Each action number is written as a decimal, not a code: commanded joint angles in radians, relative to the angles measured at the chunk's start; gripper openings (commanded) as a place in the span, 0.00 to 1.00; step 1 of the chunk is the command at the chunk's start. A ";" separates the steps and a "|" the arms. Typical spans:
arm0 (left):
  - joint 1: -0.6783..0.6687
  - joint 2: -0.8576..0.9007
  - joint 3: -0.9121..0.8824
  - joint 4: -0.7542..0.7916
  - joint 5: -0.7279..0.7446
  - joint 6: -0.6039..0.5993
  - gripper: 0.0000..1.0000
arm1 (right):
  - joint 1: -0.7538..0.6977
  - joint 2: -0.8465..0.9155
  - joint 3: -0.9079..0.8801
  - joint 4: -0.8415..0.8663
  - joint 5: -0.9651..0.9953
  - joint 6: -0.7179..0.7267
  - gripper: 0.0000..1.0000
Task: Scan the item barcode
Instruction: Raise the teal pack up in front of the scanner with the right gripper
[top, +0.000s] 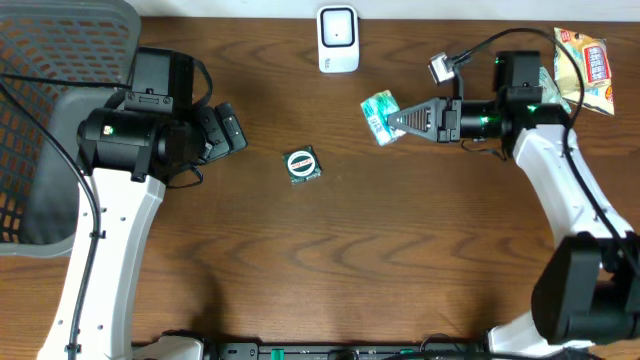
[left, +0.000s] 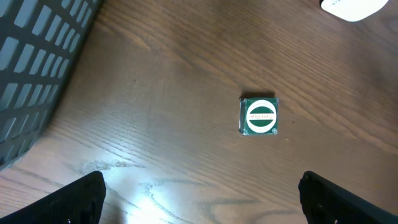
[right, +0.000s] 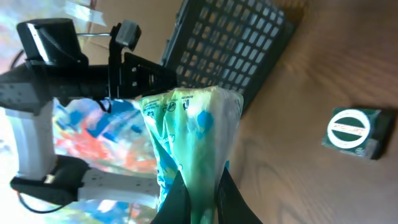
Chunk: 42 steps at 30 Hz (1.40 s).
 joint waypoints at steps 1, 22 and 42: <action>0.002 -0.005 0.010 -0.004 -0.010 0.006 0.98 | 0.001 0.034 -0.007 0.008 -0.089 0.002 0.01; 0.002 -0.005 0.010 -0.004 -0.010 0.006 0.98 | 0.154 0.034 -0.002 0.185 0.564 0.185 0.01; 0.002 -0.005 0.010 -0.004 -0.010 0.006 0.97 | 0.329 0.548 0.884 0.061 1.494 -0.299 0.01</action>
